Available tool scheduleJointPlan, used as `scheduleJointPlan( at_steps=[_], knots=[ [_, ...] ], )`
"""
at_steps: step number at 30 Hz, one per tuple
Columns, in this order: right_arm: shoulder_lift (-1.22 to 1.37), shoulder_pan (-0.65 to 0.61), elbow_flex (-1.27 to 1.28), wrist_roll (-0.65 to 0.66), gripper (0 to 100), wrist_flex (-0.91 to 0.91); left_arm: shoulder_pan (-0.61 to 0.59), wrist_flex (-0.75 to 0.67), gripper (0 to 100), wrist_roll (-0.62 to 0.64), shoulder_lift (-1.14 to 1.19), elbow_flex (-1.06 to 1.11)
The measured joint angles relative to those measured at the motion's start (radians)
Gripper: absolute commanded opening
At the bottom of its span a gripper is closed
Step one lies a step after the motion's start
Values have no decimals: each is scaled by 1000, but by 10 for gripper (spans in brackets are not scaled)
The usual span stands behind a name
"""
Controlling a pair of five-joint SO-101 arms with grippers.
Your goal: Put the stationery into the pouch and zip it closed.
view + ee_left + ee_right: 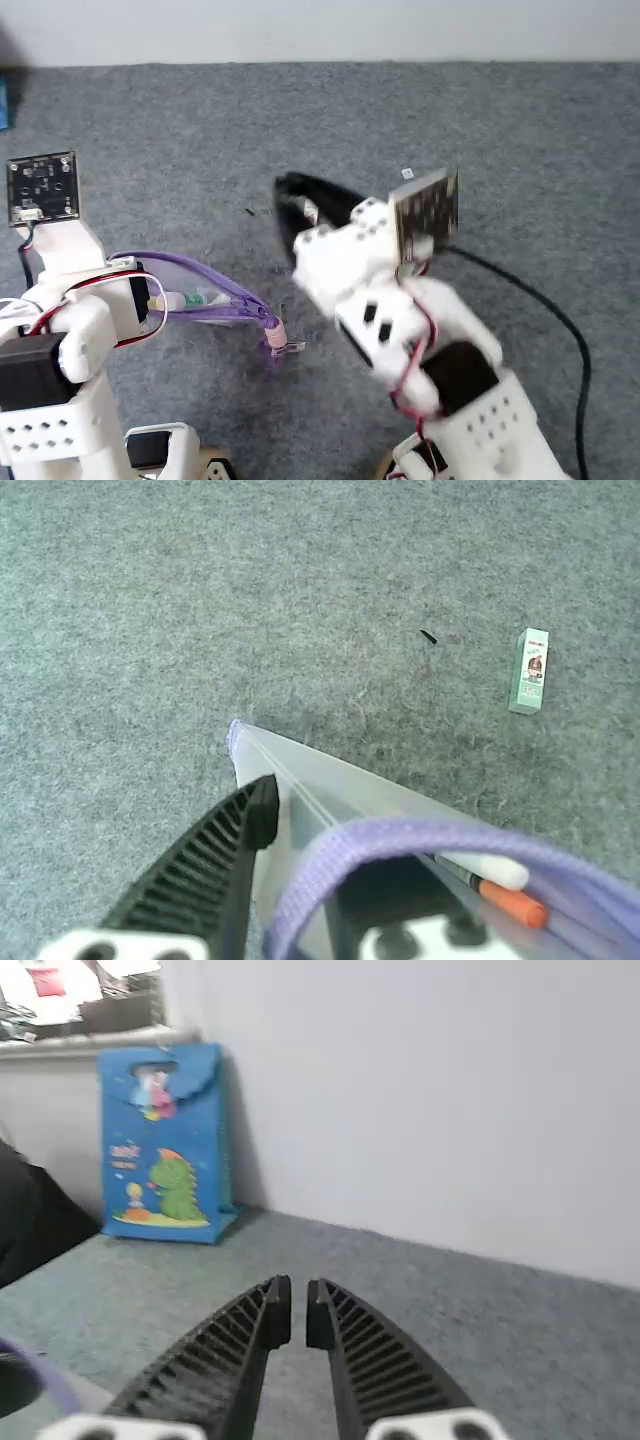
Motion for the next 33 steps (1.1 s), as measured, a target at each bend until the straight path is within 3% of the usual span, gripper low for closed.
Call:
scheduleJointPlan(
  at_steps=[7, 15, 23, 33],
  knots=[
    [336, 106, -150, -20, 37, 161, 0, 0, 11, 0, 0, 0],
    [760, 117, -434, -64, 41, 342, 0, 0, 11, 0, 0, 0],
    [1119, 117, -781, -100, 273, 559, 0, 0, 11, 0, 0, 0],
    [1504, 120, -1102, -100, 223, 609, 0, 0, 11, 0, 0, 0]
  ],
)
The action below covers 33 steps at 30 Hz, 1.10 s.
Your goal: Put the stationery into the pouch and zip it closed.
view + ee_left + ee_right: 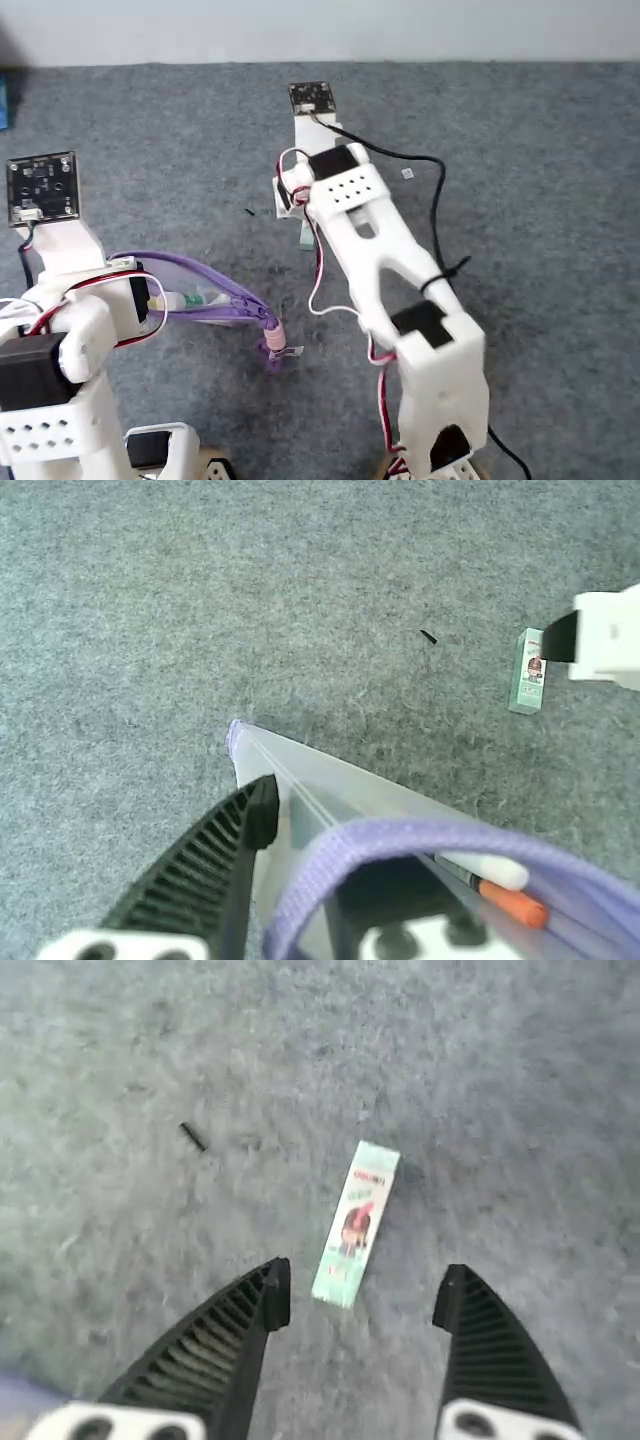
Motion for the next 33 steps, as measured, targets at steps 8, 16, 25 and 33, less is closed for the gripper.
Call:
scheduleJointPlan(
  at_steps=[8, 16, 25, 33],
  knots=[
    [281, 3, -232, 2, 221, 5, 0, 0, 11, 0, 0, 0],
    [473, 38, -427, 23, 29, 8, 0, 0, 11, 0, 0, 0],
    [542, 87, -595, 26, 8, 147, 0, 0, 11, 0, 0, 0],
    [543, 86, -810, 26, 8, 405, 0, 0, 11, 0, 0, 0]
  ],
)
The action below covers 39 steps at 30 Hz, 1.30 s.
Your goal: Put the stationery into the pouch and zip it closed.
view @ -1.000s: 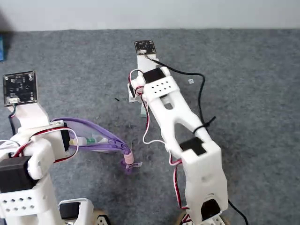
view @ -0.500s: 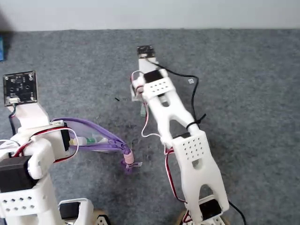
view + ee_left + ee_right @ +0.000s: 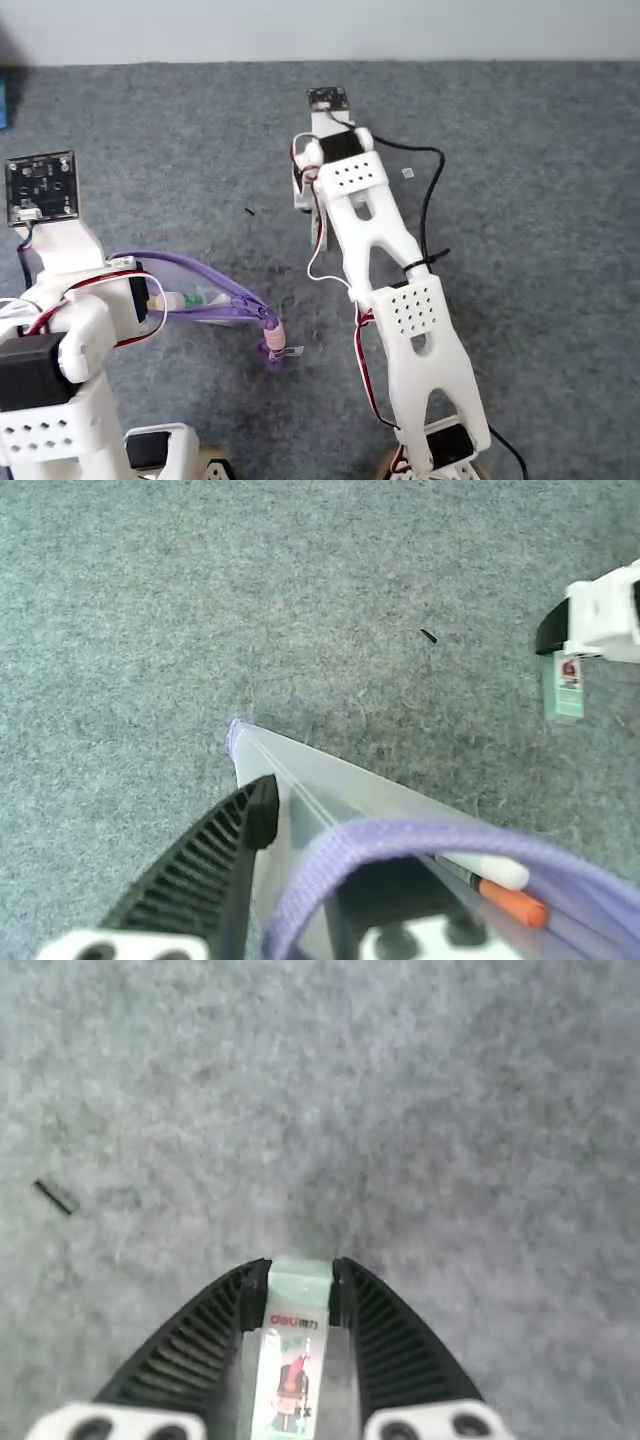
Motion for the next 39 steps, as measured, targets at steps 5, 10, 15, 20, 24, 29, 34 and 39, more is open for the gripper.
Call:
scheduleJointPlan(
  at_steps=[5, 10, 15, 20, 24, 29, 34, 39],
  knots=[
    [0, -8, -213, 0, 7, 140, 0, 0, 11, 0, 0, 0],
    [-72, -32, -285, 34, 7, 143, 0, 0, 11, 0, 0, 0],
    [-308, -101, -133, 46, 7, 143, 0, 0, 11, 0, 0, 0],
    [-620, -146, 210, 48, 7, 143, 0, 0, 11, 0, 0, 0],
    [-878, -170, 488, 38, 7, 143, 0, 0, 11, 0, 0, 0],
    [-1160, -198, 712, 29, 7, 143, 0, 0, 11, 0, 0, 0],
    [-1372, -204, 848, -29, 7, 143, 0, 0, 11, 0, 0, 0],
    [-1537, -204, 993, -43, 7, 89, 0, 0, 11, 0, 0, 0]
  ],
)
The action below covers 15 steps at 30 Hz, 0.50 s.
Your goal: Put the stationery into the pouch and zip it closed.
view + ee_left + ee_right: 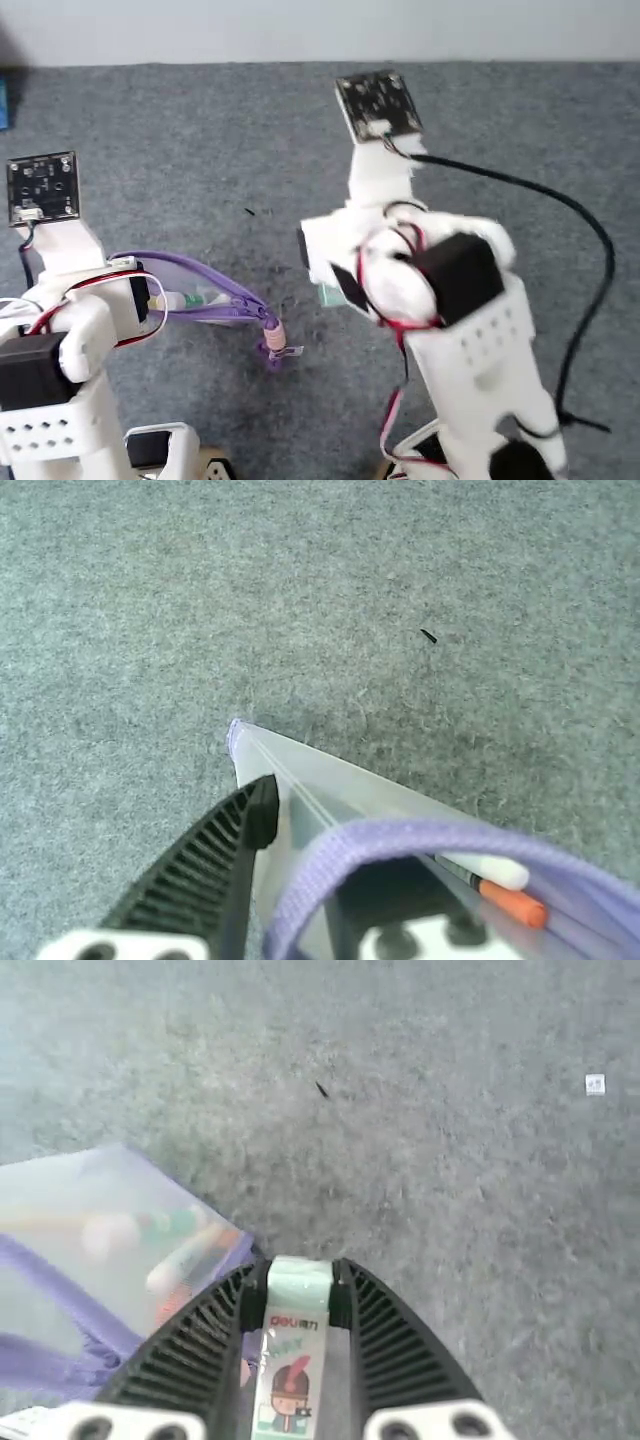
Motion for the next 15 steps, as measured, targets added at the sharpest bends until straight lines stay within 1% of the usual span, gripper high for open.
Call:
scheduleJointPlan(
  at_steps=[4, 7, 11, 15],
  knots=[
    [-161, -63, 118, 0, 7, -68, 0, 0, 11, 0, 0, 0],
    [-301, -121, 241, 0, 7, -163, 0, 0, 11, 0, 0, 0],
    [-463, -146, 450, 0, 7, -381, 0, 0, 11, 0, 0, 0],
    [-545, -192, 600, 0, 7, -628, 0, 0, 11, 0, 0, 0]
  ],
)
